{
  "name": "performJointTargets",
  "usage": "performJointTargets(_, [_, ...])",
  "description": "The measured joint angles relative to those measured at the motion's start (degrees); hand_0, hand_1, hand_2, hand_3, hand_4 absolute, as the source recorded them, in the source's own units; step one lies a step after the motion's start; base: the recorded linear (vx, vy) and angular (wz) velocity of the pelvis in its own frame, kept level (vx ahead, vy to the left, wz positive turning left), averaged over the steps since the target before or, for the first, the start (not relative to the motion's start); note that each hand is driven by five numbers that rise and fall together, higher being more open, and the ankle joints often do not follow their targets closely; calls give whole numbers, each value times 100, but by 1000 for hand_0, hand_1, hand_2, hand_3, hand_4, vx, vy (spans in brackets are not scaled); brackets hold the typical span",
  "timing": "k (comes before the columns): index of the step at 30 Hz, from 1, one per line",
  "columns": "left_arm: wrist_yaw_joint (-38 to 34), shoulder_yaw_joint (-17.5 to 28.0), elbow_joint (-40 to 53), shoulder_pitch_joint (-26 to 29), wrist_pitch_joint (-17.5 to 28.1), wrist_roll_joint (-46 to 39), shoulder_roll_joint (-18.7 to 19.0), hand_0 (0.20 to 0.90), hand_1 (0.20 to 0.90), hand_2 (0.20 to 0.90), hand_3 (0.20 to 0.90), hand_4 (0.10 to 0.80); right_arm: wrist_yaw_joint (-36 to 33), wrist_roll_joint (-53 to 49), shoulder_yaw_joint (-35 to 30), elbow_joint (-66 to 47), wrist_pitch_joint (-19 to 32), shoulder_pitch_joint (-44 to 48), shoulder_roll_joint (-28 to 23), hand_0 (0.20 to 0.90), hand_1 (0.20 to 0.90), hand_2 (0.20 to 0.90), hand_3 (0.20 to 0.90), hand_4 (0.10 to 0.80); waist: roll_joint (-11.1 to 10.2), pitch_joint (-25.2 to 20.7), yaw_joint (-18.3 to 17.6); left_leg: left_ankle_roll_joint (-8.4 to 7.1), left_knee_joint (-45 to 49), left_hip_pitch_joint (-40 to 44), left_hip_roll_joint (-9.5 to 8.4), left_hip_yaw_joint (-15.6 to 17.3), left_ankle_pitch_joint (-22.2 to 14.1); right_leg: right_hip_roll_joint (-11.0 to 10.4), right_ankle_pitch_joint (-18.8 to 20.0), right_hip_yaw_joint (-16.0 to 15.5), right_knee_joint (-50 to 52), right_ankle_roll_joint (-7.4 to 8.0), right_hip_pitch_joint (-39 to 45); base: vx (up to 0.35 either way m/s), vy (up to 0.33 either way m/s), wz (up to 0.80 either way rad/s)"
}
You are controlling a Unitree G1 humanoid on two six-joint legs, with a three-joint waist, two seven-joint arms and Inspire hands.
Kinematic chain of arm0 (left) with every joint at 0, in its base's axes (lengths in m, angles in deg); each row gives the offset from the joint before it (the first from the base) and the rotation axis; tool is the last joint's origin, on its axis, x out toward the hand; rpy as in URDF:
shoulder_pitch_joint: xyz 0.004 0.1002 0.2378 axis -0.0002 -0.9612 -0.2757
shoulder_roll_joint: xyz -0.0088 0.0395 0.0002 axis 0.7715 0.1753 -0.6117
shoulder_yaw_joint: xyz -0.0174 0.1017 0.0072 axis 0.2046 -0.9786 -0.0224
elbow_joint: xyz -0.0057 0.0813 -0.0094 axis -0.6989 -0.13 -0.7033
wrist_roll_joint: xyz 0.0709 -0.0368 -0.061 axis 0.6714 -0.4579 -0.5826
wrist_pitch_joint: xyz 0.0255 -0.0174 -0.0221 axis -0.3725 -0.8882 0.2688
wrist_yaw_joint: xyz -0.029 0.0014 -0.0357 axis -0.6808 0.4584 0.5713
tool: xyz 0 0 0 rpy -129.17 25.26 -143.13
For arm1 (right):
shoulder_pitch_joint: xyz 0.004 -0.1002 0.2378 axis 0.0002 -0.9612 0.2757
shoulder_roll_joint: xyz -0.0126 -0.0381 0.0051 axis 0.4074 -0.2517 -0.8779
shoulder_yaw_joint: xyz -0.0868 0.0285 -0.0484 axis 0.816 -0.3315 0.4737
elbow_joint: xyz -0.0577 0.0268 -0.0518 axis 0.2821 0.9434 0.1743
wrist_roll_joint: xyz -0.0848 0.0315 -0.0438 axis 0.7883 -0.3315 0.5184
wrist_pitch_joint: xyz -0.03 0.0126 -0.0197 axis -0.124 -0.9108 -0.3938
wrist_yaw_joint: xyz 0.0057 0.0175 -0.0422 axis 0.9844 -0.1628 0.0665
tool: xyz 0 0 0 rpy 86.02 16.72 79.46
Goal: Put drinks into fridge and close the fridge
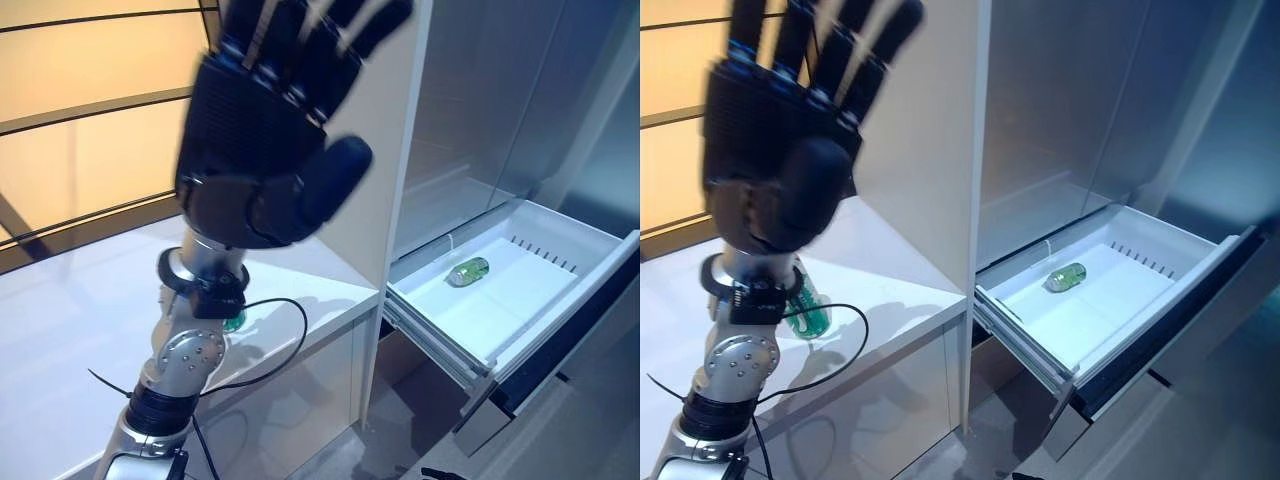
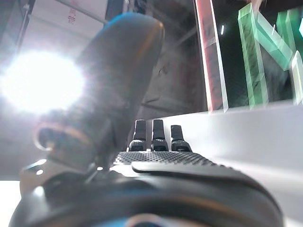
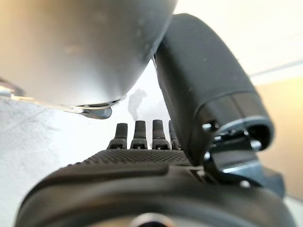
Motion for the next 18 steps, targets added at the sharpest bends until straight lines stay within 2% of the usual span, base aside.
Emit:
performJointTargets(4, [-886, 305, -4, 81, 318, 717, 368, 900, 900, 900, 900, 800, 1, 8, 86, 133, -2, 21, 1, 900, 900, 900, 900, 800, -28, -71, 201, -14, 0, -34, -24, -208, 36, -6, -45, -195, 0, 2, 62, 1, -38, 24])
performJointTargets(8, [-1831, 548, -103, 275, 340, 1768, 723, 900, 900, 900, 900, 800, 5, 64, 145, 174, -25, 42, -2, 900, 900, 900, 900, 800, -26, -84, 358, -26, 1, -116, -67, -418, 91, -5, -65, -371, 0, -6, 67, -3, -45, 31])
performJointTargets(10, [-2050, 633, -205, 288, 301, 2002, 852, 900, 900, 900, 900, 800, 9, 65, 155, 223, -41, 55, -4, 900, 900, 900, 900, 800, -19, -85, 404, -33, 1, -118, -77, -485, 105, -6, -78, -440, -1, -7, 99, -5, -28, 23])
performJointTargets(12, [-2335, 831, -506, 288, 111, 2122, 1069, 900, 900, 900, 900, 800, 16, 103, 234, 256, -69, 72, -24, 900, 900, 900, 900, 800, -2, -91, 489, -43, 1, -123, -85, -580, 120, -2, -106, -537, -1, -9, 142, -10, -35, 24])
performJointTargets(16, [-2474, 1118, -969, 246, -322, 2075, 1153, 900, 900, 900, 900, 800, 17, 103, 247, 257, -132, 69, -34, 900, 900, 900, 900, 800, -5, -81, 674, -48, 1, -215, -100, -795, 158, -9, -131, -780, 0, -20, 151, -18, -37, 31])
performJointTargets(18, [-2485, 1243, -1166, 58, -535, 1938, 1215, 900, 900, 900, 900, 800, 20, 105, 250, 261, -148, 66, -59, 900, 900, 900, 900, 800, -17, -57, 816, -86, 2, -241, -109, -887, 200, 10, -148, -868, 0, -23, 163, -22, -43, 28])
